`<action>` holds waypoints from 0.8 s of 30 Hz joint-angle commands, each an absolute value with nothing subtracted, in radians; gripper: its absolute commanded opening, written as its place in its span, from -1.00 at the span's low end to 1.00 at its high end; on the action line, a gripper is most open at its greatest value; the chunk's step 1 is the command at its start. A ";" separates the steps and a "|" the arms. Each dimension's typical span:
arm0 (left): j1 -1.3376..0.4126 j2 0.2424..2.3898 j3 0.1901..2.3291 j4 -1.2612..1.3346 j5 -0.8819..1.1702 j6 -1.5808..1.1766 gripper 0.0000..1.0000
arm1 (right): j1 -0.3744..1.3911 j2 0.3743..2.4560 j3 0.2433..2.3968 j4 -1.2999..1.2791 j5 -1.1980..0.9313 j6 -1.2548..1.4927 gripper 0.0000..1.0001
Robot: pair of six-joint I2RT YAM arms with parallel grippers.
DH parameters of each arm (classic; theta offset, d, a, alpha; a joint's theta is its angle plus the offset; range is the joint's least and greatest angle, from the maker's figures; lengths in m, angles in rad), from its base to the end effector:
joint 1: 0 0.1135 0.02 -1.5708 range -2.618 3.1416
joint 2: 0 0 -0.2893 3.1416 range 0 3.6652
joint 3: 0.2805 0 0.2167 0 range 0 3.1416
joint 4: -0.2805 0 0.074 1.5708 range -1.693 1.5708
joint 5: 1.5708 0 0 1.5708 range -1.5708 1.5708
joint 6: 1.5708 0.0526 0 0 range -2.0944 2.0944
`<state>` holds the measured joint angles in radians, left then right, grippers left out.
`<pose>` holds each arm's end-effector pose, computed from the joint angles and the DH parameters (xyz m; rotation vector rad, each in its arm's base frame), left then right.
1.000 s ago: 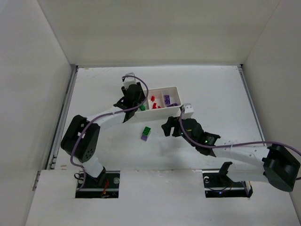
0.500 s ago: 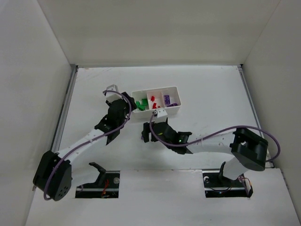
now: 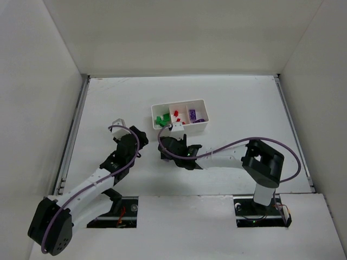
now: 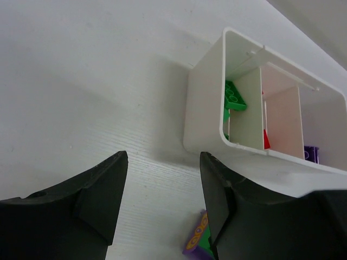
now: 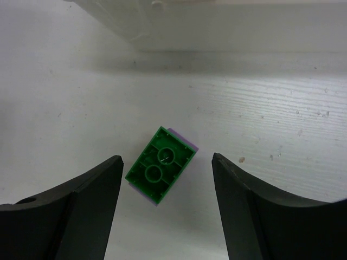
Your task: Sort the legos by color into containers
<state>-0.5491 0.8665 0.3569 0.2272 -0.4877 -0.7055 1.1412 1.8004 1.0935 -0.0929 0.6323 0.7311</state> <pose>0.1488 -0.0622 0.2512 -0.4785 1.7779 -0.4333 0.1800 0.3182 0.2221 -0.1608 2.1968 0.2901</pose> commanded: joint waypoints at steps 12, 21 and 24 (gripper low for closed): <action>-0.551 0.844 0.259 0.276 -0.468 -0.744 0.06 | 1.142 1.864 1.189 -0.196 0.597 0.808 0.15; -0.564 0.841 0.253 0.272 -0.394 -0.787 0.07 | 1.144 1.816 1.167 -0.190 0.652 0.801 -0.13; -0.565 0.835 0.242 0.281 -0.342 -0.819 0.10 | 1.145 1.763 1.129 -0.161 0.664 0.787 -0.32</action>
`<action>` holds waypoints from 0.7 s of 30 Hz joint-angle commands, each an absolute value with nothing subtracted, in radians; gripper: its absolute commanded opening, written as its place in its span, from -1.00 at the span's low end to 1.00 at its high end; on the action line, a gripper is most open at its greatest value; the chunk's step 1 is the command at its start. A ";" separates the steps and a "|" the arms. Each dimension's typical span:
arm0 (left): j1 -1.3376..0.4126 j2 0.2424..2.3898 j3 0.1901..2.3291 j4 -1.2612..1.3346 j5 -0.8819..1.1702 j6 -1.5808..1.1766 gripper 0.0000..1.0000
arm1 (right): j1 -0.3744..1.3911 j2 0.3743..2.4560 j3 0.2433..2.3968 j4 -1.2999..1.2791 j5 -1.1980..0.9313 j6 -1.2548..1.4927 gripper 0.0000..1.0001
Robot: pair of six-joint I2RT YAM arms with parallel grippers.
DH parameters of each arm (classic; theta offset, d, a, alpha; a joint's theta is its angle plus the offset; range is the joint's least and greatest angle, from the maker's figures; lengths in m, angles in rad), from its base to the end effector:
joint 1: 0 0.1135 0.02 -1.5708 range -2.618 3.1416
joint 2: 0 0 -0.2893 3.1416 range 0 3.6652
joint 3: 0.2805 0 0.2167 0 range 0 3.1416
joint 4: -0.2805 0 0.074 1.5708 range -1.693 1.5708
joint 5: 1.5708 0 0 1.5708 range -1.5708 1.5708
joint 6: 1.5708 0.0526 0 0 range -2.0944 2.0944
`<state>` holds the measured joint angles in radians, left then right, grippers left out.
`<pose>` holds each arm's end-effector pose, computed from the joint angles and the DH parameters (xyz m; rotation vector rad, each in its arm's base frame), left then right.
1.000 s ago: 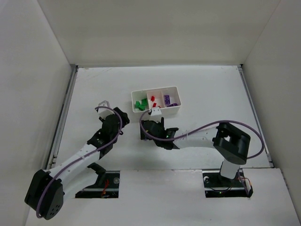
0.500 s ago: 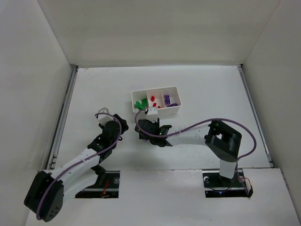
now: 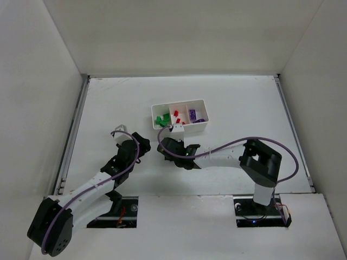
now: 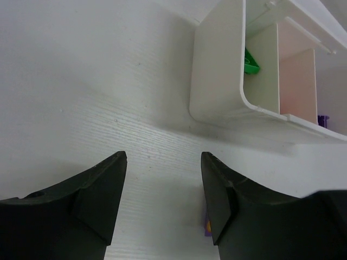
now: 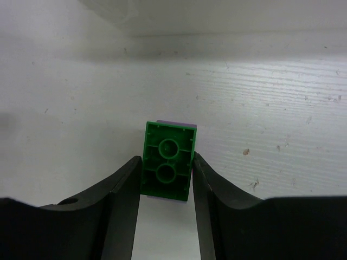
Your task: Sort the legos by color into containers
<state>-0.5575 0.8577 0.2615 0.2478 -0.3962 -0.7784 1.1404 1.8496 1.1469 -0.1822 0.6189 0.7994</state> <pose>0.1396 -0.0631 0.2232 -0.4769 1.8662 -0.5272 0.1826 0.3247 0.2124 -0.1287 2.2618 0.2560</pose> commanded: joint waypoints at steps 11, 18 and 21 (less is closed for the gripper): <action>-0.453 0.752 0.183 0.524 0.017 -1.046 0.24 | 1.070 1.385 0.841 0.250 0.294 0.730 -0.42; -0.473 0.776 0.123 0.791 0.109 -1.250 0.11 | 0.960 1.312 0.726 0.486 0.062 0.873 -0.42; -0.488 0.782 0.095 0.859 0.107 -1.287 0.09 | 0.937 1.312 0.700 0.557 0.029 0.920 -0.42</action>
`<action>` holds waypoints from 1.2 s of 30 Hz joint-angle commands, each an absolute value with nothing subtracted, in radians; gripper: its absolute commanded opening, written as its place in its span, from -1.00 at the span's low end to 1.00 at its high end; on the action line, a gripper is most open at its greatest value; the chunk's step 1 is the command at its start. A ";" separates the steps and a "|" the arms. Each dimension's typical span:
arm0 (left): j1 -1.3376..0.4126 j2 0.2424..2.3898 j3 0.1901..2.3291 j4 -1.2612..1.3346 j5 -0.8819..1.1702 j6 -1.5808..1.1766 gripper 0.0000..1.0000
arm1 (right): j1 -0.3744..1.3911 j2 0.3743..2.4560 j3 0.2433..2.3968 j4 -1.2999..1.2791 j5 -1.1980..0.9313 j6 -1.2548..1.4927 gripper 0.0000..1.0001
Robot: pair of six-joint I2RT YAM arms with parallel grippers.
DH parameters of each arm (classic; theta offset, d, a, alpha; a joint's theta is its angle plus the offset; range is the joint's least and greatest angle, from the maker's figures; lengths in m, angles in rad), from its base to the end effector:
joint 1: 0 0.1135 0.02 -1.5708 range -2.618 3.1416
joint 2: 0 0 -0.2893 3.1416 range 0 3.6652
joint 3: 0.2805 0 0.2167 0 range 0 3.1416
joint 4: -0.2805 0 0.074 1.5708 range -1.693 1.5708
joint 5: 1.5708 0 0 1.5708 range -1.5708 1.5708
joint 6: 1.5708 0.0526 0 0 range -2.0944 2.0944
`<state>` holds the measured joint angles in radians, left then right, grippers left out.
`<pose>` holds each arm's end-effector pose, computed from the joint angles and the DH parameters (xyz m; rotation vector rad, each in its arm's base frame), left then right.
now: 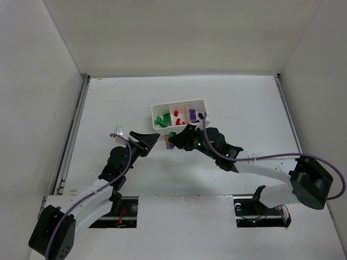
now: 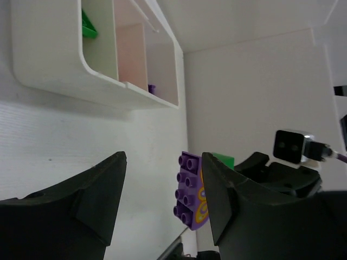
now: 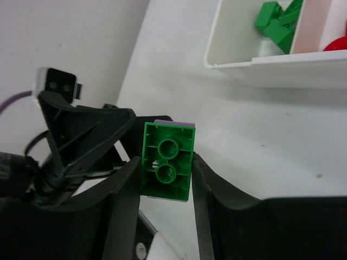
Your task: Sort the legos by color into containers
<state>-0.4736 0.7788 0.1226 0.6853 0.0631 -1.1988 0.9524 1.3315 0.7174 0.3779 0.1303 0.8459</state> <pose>0.1250 -0.0678 0.2409 -0.5549 1.6194 -1.3434 0.1672 0.2232 0.2941 -0.0037 1.9634 1.1297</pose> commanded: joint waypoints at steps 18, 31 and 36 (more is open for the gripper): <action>-0.596 0.822 0.052 1.051 0.029 -1.296 0.07 | 0.874 1.523 0.663 0.940 -0.135 1.290 -0.41; -0.590 0.801 0.067 1.040 0.017 -1.302 -0.50 | 0.849 1.560 0.620 1.052 -0.135 1.379 -0.41; -0.591 0.804 0.078 1.039 0.023 -1.302 -0.71 | 0.829 1.569 0.601 1.083 -0.137 1.391 -0.41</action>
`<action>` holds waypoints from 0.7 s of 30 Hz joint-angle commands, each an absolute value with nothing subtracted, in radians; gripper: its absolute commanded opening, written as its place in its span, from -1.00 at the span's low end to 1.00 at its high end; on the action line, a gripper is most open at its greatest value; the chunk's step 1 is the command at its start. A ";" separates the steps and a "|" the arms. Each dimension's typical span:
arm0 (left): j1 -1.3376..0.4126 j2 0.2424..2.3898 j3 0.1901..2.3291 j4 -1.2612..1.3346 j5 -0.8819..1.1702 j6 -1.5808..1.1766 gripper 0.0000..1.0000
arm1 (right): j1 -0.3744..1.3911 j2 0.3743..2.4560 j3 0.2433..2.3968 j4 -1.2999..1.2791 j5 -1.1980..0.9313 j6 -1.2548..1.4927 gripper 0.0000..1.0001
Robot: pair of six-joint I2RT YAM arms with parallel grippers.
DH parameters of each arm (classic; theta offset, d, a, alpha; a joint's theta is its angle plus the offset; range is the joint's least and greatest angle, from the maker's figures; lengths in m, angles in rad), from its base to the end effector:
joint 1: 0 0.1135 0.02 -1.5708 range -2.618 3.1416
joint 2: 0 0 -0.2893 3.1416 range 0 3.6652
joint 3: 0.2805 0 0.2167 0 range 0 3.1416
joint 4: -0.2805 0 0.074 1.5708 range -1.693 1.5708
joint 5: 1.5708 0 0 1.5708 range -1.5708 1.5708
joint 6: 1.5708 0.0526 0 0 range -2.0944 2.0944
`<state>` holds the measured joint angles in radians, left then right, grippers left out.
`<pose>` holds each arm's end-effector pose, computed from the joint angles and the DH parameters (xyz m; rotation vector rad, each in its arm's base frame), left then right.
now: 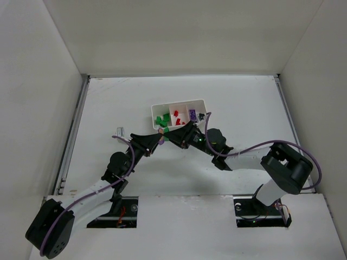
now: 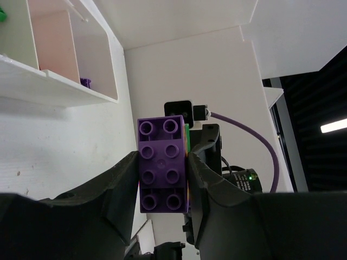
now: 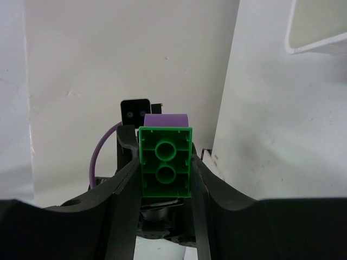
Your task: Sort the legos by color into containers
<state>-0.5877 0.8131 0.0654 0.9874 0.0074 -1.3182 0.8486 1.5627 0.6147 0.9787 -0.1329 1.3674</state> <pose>0.1143 -0.0766 0.2561 -0.5377 1.4262 -1.5859 0.2023 0.2402 0.2725 0.3545 1.8344 1.7753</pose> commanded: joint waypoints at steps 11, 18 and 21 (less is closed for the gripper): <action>-0.449 0.723 0.064 0.893 0.083 -1.261 -0.81 | 0.762 1.485 0.555 1.033 -0.160 1.324 -0.41; -0.279 0.612 0.129 0.666 0.147 -1.132 -0.79 | 0.760 1.462 0.630 0.830 -0.127 1.183 -0.41; -0.248 0.623 0.155 0.614 0.155 -1.079 -0.77 | 0.759 1.503 0.739 0.663 -0.109 1.071 -0.41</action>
